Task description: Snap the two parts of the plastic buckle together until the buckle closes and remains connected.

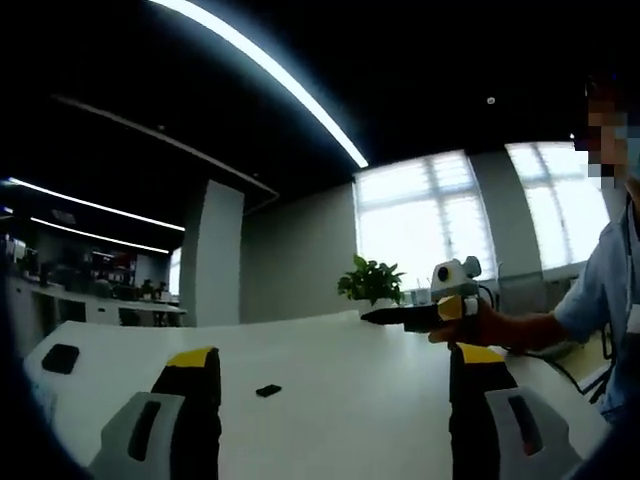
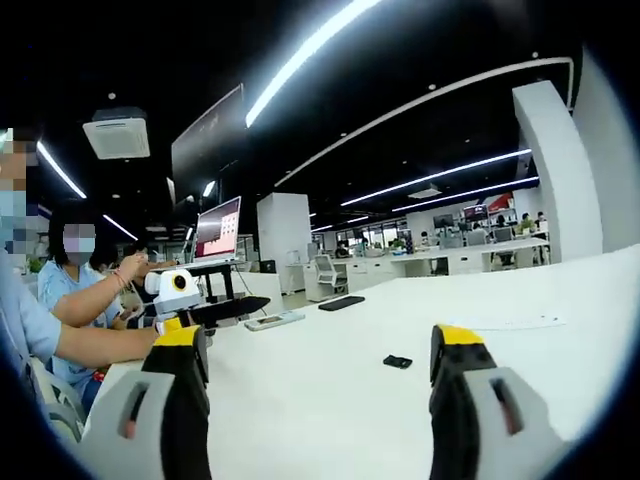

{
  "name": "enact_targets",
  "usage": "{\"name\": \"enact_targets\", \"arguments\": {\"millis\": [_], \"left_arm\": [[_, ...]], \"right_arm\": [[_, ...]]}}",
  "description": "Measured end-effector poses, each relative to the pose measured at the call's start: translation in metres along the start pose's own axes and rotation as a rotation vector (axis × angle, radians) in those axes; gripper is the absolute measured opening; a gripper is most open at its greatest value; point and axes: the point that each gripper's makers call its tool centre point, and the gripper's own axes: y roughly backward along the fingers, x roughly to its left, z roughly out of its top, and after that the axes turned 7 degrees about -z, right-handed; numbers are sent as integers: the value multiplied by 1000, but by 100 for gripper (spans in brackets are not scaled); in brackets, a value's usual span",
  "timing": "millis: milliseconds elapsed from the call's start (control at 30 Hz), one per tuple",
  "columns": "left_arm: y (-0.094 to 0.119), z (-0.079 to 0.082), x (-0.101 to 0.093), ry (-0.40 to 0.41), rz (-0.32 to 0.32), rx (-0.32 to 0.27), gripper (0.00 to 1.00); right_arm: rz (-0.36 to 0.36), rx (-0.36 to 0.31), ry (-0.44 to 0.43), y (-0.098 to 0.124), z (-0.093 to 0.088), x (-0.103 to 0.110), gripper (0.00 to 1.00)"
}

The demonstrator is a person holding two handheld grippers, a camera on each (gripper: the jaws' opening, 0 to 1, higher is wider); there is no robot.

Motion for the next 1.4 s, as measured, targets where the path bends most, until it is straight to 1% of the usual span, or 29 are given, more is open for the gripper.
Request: {"name": "enact_targets", "arguments": {"millis": [33,67,133,300,400,467,567,667,800,900,933,1000,1200,1300,1400], "left_arm": [[0,0,0,-3,3,4,97],[1,-1,3,-16,19,24,97],[3,-2,3,-37,28,35,98],[4,0,6,-31,34,27,99],[4,0,5,-26,39,26,99],[4,0,6,-12,42,24,99],[4,-3,9,0,65,30,99],[4,-3,10,8,69,27,99],[4,2,11,-4,70,13,99],[5,4,14,-20,81,8,99],[5,4,15,-24,91,9,99],[6,4,17,-30,100,10,99],[7,6,18,-17,103,-7,99],[7,7,18,-13,104,-8,100],[7,7,19,-20,112,-4,100]], "right_arm": [[1,3,-4,0,-1,0,93],[-1,6,-13,0,-2,-1,93],[0,8,-29,0,-3,0,93],[2,4,-39,0,-4,1,94],[3,-15,-57,1,1,4,95],[-1,-20,-49,1,3,5,96],[-8,-16,-23,0,0,5,96],[-7,0,-32,-2,-5,2,97],[7,11,-47,-2,-8,5,97],[9,9,-38,-2,-7,7,97],[10,7,-37,-4,-4,1,97],[14,3,-38,-4,-3,3,97],[28,-1,-18,-5,0,7,97],[21,0,-3,-3,-3,9,97],[13,3,-15,-2,-6,9,97]]}}
